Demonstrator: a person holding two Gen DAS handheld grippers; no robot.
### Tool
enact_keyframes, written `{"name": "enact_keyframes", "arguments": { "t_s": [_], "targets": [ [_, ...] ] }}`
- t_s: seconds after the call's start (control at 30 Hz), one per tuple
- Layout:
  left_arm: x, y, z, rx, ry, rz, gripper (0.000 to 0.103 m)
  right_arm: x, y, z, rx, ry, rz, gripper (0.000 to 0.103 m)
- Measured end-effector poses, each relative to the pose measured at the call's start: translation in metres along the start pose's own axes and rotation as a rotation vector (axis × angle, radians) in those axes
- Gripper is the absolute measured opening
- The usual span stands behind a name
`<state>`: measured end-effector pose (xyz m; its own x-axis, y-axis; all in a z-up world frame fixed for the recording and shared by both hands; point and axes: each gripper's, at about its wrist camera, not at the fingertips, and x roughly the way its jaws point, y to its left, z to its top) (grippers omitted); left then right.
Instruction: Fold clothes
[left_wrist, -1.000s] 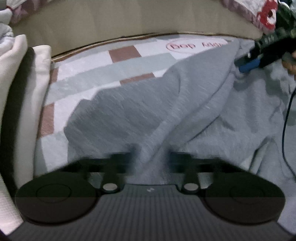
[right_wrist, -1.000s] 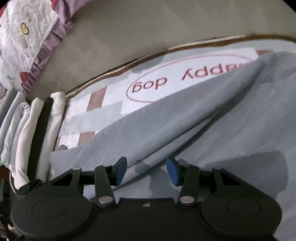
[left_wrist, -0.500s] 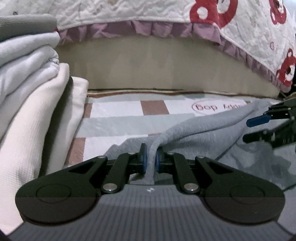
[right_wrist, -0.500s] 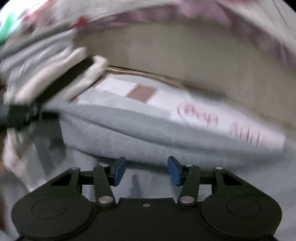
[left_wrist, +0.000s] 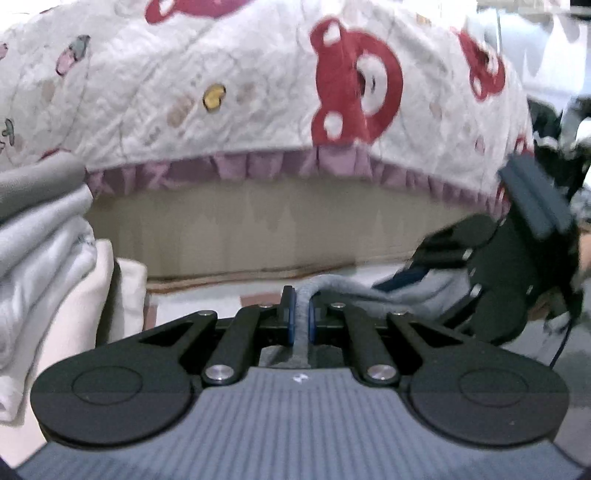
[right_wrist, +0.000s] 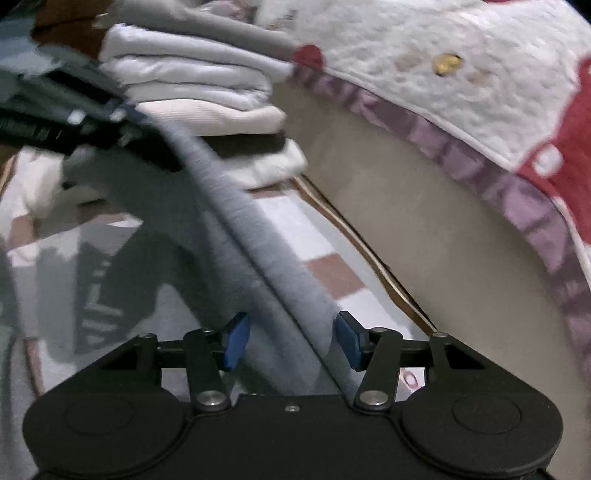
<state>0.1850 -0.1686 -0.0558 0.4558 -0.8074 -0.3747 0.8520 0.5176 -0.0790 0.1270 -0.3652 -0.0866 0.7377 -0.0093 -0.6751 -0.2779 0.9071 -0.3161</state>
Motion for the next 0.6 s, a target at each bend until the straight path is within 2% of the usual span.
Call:
{"name": "enact_keyframes", "arguments": {
  "t_s": [0.03, 0.07, 0.1, 0.13, 0.17, 0.23, 0.3, 0.37, 0.43, 0.5, 0.57, 0.6],
  "targets": [
    [-0.002, 0.003, 0.002, -0.019, -0.022, 0.014, 0.008, 0.001, -0.001, 0.003, -0.019, -0.017, 0.005, 0.032],
    [-0.002, 0.007, 0.003, -0.051, -0.041, 0.056, 0.011, 0.002, -0.005, 0.008, -0.017, -0.028, 0.000, 0.008],
    [-0.001, 0.012, 0.004, -0.092, -0.057, 0.115, 0.019, 0.005, -0.014, 0.015, 0.007, -0.039, -0.014, 0.006],
    [-0.001, 0.018, 0.004, -0.132, -0.068, 0.181, 0.039, 0.009, -0.024, 0.023, 0.039, -0.052, -0.031, 0.005],
    [0.000, 0.025, 0.003, -0.156, -0.071, 0.237, 0.045, 0.015, -0.036, 0.032, 0.072, -0.060, -0.064, 0.003],
    [0.007, 0.040, -0.002, -0.183, 0.006, 0.273, 0.046, 0.038, -0.060, 0.047, 0.131, -0.042, -0.140, 0.003],
    [0.018, 0.055, -0.007, -0.216, 0.110, 0.300, 0.048, 0.077, -0.087, 0.061, 0.219, 0.025, -0.200, 0.007],
    [0.032, 0.071, -0.019, -0.290, 0.226, 0.306, 0.051, 0.123, -0.111, 0.068, 0.317, 0.151, -0.239, 0.021],
    [0.046, 0.085, -0.033, -0.370, 0.339, 0.303, 0.054, 0.150, -0.120, 0.065, 0.379, 0.259, -0.289, 0.032],
    [0.057, 0.090, -0.045, -0.404, 0.419, 0.302, 0.054, 0.149, -0.118, 0.055, 0.451, 0.264, -0.308, 0.046],
    [0.064, 0.087, -0.048, -0.372, 0.465, 0.306, 0.056, 0.133, -0.113, 0.041, 0.511, 0.230, -0.287, 0.055],
    [0.068, 0.085, -0.050, -0.359, 0.483, 0.306, 0.061, 0.122, -0.110, 0.033, 0.528, 0.215, -0.274, 0.056]
  ]
}}
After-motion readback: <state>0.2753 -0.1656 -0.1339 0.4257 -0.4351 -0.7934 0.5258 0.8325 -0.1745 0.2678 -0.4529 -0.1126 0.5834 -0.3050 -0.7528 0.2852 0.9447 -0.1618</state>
